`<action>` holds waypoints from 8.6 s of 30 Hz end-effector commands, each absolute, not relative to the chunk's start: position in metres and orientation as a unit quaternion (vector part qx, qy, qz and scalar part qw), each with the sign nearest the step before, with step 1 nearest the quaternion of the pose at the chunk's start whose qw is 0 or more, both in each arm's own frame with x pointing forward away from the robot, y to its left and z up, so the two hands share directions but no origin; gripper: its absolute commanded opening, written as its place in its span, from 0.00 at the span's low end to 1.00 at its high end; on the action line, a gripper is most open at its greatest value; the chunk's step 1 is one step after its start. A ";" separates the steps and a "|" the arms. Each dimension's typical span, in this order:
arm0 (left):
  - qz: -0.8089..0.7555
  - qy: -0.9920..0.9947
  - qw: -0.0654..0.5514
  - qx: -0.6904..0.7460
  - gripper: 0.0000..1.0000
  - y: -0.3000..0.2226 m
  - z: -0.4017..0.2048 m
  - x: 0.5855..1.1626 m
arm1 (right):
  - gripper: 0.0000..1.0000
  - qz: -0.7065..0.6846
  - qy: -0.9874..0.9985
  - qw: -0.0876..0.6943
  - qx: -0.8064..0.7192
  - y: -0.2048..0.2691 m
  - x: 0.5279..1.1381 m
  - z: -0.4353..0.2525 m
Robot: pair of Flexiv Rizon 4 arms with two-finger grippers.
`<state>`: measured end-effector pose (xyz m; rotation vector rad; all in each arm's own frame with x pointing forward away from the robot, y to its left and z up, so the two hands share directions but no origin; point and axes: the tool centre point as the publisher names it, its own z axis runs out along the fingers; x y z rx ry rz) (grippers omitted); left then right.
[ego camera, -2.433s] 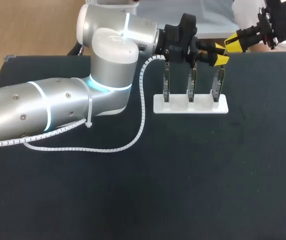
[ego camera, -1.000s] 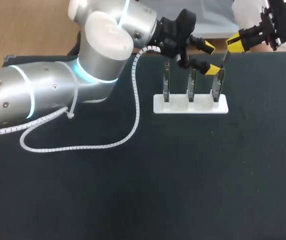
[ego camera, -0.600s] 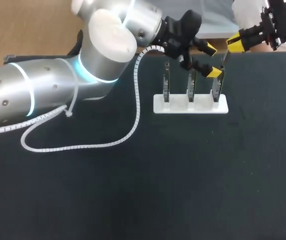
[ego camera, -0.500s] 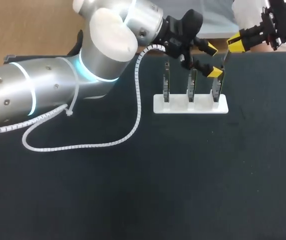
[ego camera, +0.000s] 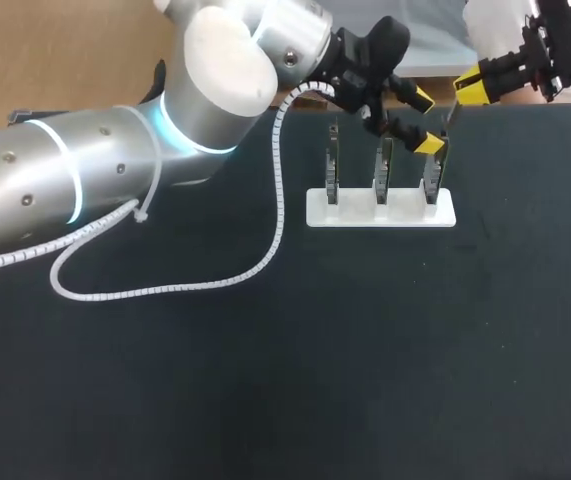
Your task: Pick up the optical module with the left hand, and insert it into the network port with the right hand.
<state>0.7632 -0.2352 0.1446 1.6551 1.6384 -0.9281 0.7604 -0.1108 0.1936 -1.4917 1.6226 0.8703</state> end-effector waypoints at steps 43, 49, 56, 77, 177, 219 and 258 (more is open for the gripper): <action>-0.357 0.614 0.314 0.631 1.00 -0.237 0.146 0.767 | 0.00 0.333 0.629 0.328 -0.621 -0.105 0.772 0.172; -0.357 0.614 0.314 0.631 1.00 -0.237 0.146 0.767 | 0.00 0.334 0.629 0.329 -0.620 -0.104 0.774 0.172; -0.357 0.614 0.314 0.631 1.00 -0.237 0.146 0.767 | 0.00 0.333 0.628 0.334 -0.620 -0.106 0.774 0.178; -0.357 0.614 0.314 0.631 1.00 -0.237 0.146 0.767 | 0.00 0.329 0.621 0.340 -0.625 -0.105 0.766 0.185; -0.357 0.614 0.314 0.631 1.00 -0.237 0.146 0.767 | 0.00 0.342 0.631 0.314 -0.622 -0.102 0.767 0.169; -0.357 0.614 0.314 0.631 1.00 -0.237 0.146 0.767 | 0.00 0.335 0.632 0.308 -0.628 -0.103 0.768 0.169; -0.357 0.614 0.314 0.631 1.00 -0.237 0.146 0.767 | 0.00 0.343 0.637 0.293 -0.625 -0.103 0.768 0.172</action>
